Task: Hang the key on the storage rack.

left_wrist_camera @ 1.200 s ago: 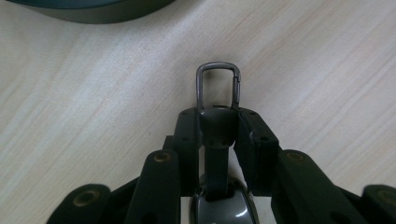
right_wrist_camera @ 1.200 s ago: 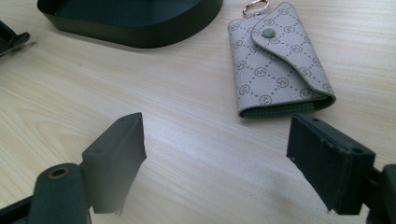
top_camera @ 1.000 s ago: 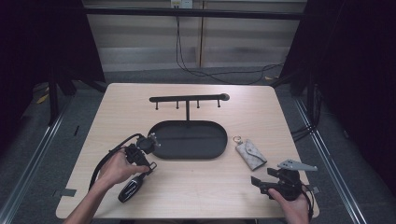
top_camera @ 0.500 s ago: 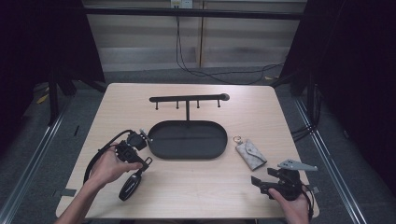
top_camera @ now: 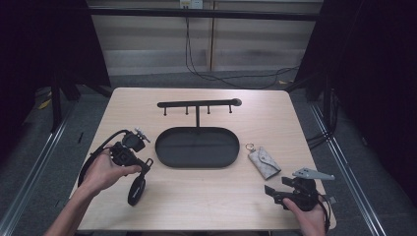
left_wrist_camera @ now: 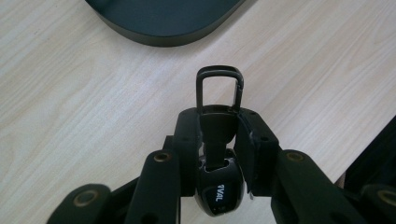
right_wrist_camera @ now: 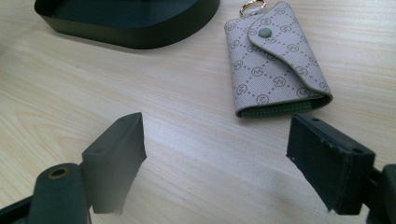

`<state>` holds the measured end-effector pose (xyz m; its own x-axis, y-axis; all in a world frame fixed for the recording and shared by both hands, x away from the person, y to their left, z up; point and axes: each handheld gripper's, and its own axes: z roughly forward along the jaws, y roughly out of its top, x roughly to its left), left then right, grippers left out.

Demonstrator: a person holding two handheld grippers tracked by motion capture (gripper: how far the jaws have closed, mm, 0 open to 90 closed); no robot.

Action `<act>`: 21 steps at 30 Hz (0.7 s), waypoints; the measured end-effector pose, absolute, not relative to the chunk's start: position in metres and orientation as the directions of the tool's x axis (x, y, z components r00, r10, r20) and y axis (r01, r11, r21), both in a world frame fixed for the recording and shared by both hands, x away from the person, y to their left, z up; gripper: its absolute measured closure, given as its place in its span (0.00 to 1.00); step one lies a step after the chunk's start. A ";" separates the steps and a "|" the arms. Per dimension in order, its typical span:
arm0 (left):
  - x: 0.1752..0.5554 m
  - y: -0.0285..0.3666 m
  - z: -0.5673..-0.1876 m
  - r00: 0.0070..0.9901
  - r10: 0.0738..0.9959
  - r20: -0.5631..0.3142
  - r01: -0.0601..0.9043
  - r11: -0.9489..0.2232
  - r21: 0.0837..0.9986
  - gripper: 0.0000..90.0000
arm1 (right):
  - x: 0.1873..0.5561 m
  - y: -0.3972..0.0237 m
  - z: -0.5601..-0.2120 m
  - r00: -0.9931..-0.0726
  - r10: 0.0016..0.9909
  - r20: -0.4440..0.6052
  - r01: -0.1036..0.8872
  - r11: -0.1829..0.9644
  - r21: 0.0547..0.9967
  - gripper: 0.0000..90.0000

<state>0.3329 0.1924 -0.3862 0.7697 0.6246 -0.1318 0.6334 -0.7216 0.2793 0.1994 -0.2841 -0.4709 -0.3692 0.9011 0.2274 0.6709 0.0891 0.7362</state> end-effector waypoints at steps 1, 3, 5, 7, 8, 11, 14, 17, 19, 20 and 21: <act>0.333 0.192 -0.385 0.771 0.623 -0.131 0.632 -0.723 0.281 0.79 | 0.199 -0.284 -0.471 -0.368 0.901 0.230 0.672 0.087 0.736 0.21; 0.332 0.192 -0.383 0.770 0.625 -0.130 0.633 -0.722 0.280 0.79 | 0.200 -0.284 -0.471 -0.368 0.902 0.229 0.672 0.087 0.736 0.21; 0.331 0.193 -0.382 0.768 0.627 -0.128 0.634 -0.720 0.281 0.79 | 0.200 -0.284 -0.471 -0.366 0.902 0.230 0.672 0.085 0.735 0.21; 0.329 0.195 -0.379 0.771 0.625 -0.125 0.630 -0.720 0.289 0.79 | 0.200 -0.284 -0.471 -0.365 0.902 0.230 0.673 0.085 0.735 0.21; 0.328 0.197 -0.377 0.773 0.623 -0.123 0.628 -0.723 0.288 0.79 | 0.199 -0.284 -0.471 -0.365 0.902 0.231 0.673 0.084 0.735 0.21; 0.328 0.201 -0.373 0.769 0.628 -0.124 0.632 -0.714 0.301 0.79 | 0.200 -0.285 -0.471 -0.364 0.902 0.231 0.673 0.083 0.734 0.21; 0.329 0.204 -0.371 0.768 0.629 -0.122 0.632 -0.714 0.302 0.79 | 0.200 -0.285 -0.471 -0.364 0.902 0.231 0.674 0.084 0.734 0.21; 0.328 0.206 -0.368 0.770 0.625 -0.131 0.632 -0.716 0.297 0.79 | 0.199 -0.285 -0.471 -0.362 0.903 0.231 0.673 0.082 0.735 0.21; 0.330 0.206 -0.366 0.766 0.629 -0.133 0.636 -0.712 0.297 0.79 | 0.200 -0.285 -0.471 -0.361 0.903 0.231 0.674 0.082 0.734 0.21; 0.330 0.205 -0.365 0.764 0.633 -0.127 0.639 -0.713 0.289 0.79 | 0.200 -0.284 -0.471 -0.362 0.903 0.231 0.674 0.082 0.734 0.21; 0.331 0.205 -0.364 0.762 0.636 -0.122 0.640 -0.711 0.292 0.79 | 0.200 -0.284 -0.471 -0.363 0.903 0.231 0.675 0.084 0.733 0.21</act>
<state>0.3306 0.2046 -0.3643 0.7621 0.6358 -0.1224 0.6399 -0.7107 0.2924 0.1999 -0.2843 -0.4711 -0.3633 0.9025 0.2313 0.6752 0.0840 0.7329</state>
